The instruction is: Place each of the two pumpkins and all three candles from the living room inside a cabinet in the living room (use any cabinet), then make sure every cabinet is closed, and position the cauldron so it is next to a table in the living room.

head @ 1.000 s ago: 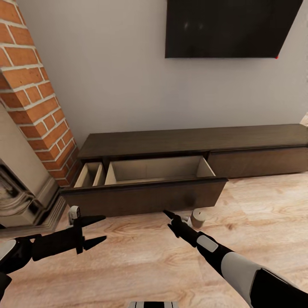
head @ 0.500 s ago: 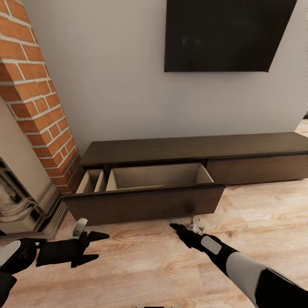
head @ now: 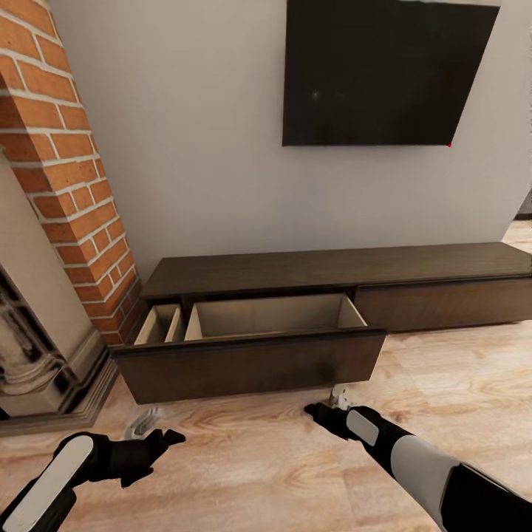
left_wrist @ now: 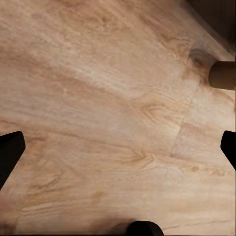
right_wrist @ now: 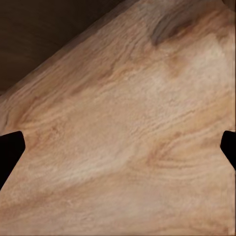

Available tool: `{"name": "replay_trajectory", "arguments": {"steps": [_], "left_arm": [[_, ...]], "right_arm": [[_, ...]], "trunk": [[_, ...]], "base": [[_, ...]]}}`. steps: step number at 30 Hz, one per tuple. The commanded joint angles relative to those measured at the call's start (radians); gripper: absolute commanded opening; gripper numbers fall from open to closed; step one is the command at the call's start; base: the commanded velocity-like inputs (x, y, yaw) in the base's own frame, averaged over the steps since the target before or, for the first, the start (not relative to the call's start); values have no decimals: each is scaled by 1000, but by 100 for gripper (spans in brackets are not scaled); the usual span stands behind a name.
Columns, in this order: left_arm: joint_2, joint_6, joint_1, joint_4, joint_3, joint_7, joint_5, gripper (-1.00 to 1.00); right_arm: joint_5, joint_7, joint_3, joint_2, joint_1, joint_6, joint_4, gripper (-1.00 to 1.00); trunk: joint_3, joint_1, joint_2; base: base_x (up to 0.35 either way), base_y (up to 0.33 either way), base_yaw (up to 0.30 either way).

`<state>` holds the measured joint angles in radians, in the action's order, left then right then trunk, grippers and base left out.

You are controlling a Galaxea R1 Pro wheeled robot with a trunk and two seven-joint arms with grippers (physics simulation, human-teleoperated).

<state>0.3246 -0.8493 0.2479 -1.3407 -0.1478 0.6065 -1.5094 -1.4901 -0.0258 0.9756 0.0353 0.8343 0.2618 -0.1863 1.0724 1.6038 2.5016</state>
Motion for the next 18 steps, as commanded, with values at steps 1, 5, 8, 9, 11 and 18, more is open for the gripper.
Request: {"name": "replay_trajectory", "arguments": {"steps": [1,5,8,9,11,18], "left_arm": [[0,9,1,0,-1,10,6,100],[-1,42,1,5,-4,10,44,100],[-1,52,1,6,-6,10,55,100],[-1,53,1,6,-7,10,56,100],[-1,54,1,6,-8,10,57,100],[-3,55,1,-2,-24,21,57,100]], "right_arm": [[9,6,5,1,1,2,-1,100],[68,23,5,-1,1,5,-1,100],[85,66,4,-1,2,10,-1,100],[87,83,4,-1,2,10,-1,100],[88,110,3,-1,2,10,-1,100],[89,274,3,-2,2,32,-1,100]], "trunk": [[-3,-1,0],[-19,-2,-1],[-30,-4,-2],[-33,-7,-8],[-40,-15,-22],[-62,-42,-71]], "base": [[0,0,0],[0,0,0],[0,0,0],[0,0,0],[0,0,0],[0,0,0]]}}
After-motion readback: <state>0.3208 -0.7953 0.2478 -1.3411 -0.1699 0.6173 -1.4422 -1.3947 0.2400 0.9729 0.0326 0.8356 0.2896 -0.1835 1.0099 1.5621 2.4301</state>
